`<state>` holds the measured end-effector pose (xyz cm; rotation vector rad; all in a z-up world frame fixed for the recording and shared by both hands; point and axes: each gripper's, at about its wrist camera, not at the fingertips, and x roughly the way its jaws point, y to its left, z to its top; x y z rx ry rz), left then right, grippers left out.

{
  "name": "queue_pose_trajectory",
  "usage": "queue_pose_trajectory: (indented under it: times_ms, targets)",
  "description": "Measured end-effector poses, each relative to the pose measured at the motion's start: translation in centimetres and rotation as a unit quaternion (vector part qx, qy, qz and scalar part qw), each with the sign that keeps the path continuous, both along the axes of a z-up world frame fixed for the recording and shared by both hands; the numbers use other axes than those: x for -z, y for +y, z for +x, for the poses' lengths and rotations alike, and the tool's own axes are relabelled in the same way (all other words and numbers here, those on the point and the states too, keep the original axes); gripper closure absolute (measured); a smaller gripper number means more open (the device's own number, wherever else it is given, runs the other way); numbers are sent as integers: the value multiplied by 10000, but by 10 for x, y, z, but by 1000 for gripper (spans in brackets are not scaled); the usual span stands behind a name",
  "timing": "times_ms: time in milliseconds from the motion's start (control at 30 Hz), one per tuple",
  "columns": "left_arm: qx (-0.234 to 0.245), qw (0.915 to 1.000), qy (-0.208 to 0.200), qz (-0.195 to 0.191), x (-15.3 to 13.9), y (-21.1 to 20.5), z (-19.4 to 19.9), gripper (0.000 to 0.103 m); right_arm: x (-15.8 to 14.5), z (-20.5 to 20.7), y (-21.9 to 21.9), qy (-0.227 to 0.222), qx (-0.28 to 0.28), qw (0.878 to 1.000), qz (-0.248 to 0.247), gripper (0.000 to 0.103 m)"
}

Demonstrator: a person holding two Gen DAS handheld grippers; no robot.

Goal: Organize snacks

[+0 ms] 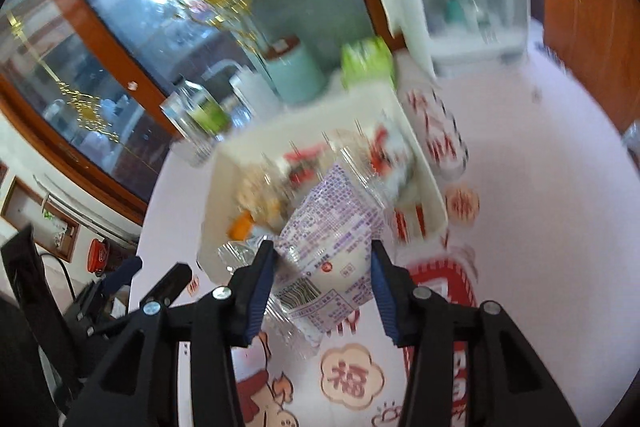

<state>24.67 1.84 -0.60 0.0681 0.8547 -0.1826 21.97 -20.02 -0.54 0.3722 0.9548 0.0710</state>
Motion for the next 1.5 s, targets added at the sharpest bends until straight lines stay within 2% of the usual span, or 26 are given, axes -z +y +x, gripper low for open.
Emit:
queue_pose_trajectory:
  times_ms: [167,300,400,500,633,1033,1233,1500]
  targets:
    - [-36,9988,-456,147,-37,-2,27,4,-43,24,12,-614,-89,9969,-492,55]
    - [-86,9979,-616,200,-50,-4,48,1,-55,46,16,-800,-91,9947,-644,54]
    - [-135,9982,-549,207,-47,-6,61,1,-50,67,18,-796,-142,9947,-642,48]
    - [-190,9988,-401,186,-37,-7,69,1,-38,83,22,-624,-159,9946,-809,48]
    - [-295,9992,-222,177,-22,-5,72,1,-20,92,17,-364,-135,9968,-700,46]
    - [-479,9988,-56,113,-21,-3,50,1,-8,64,9,-164,-271,9975,-632,46]
    - [-409,9991,1,142,-18,-15,20,1,-6,36,1,-174,-360,9968,-692,46]
    - [-326,9993,114,105,-14,-27,-41,1,4,-24,-7,-84,-484,9966,-661,46]
